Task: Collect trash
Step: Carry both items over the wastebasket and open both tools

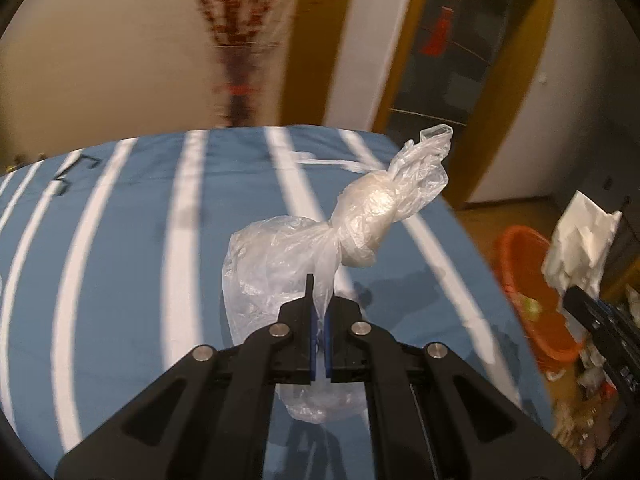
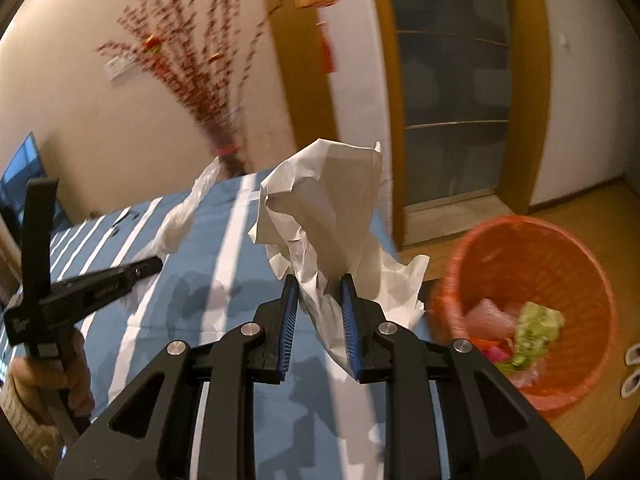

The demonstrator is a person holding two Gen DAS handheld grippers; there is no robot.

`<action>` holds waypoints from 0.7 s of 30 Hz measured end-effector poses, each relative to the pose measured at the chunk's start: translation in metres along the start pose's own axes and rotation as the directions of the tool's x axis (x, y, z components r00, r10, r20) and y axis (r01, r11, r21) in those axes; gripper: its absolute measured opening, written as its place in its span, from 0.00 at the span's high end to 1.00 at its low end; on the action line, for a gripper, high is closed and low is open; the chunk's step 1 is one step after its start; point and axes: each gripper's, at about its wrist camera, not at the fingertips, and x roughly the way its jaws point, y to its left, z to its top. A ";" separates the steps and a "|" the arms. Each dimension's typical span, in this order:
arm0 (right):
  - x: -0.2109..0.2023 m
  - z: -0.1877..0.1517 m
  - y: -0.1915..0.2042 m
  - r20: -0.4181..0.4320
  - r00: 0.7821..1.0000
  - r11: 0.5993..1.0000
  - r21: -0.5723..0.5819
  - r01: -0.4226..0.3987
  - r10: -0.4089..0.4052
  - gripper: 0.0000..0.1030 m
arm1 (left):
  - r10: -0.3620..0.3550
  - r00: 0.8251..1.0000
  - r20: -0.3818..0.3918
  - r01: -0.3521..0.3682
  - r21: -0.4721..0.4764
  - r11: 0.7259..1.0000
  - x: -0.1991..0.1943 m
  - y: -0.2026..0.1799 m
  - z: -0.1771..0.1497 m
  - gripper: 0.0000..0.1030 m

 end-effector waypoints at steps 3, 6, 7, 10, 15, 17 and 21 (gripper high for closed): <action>-0.008 0.001 -0.022 0.018 0.999 0.998 0.040 0.039 -0.040 0.78 | -0.041 0.999 0.000 0.041 0.032 0.999 -0.001 -0.030 -0.002 0.96; -0.017 0.001 -0.043 0.033 0.997 0.994 0.080 0.069 -0.072 0.78 | -0.086 0.996 -0.003 0.086 0.061 0.994 0.000 -0.060 -0.003 0.96; -0.020 -0.001 -0.047 0.038 0.996 0.993 0.089 0.078 -0.081 0.78 | -0.097 0.995 -0.004 0.097 0.069 0.993 0.001 -0.069 -0.004 0.96; -0.032 -0.003 -0.065 0.060 0.991 0.986 0.123 0.115 -0.123 0.77 | -0.129 0.992 -0.011 0.129 0.086 0.988 0.002 -0.093 -0.006 0.96; -0.047 -0.003 -0.097 0.087 0.980 0.970 0.184 0.161 -0.179 0.77 | -0.179 0.984 -0.025 0.181 0.109 0.978 0.006 -0.130 -0.010 0.96; -0.052 -0.003 -0.110 0.093 0.976 0.962 0.211 0.175 -0.198 0.77 | -0.204 0.978 -0.037 0.207 0.116 0.971 0.010 -0.147 -0.011 0.96; -0.055 -0.003 -0.127 0.098 0.971 0.951 0.245 0.191 -0.220 0.77 | -0.235 0.970 -0.058 0.241 0.133 0.961 0.020 -0.173 -0.011 0.96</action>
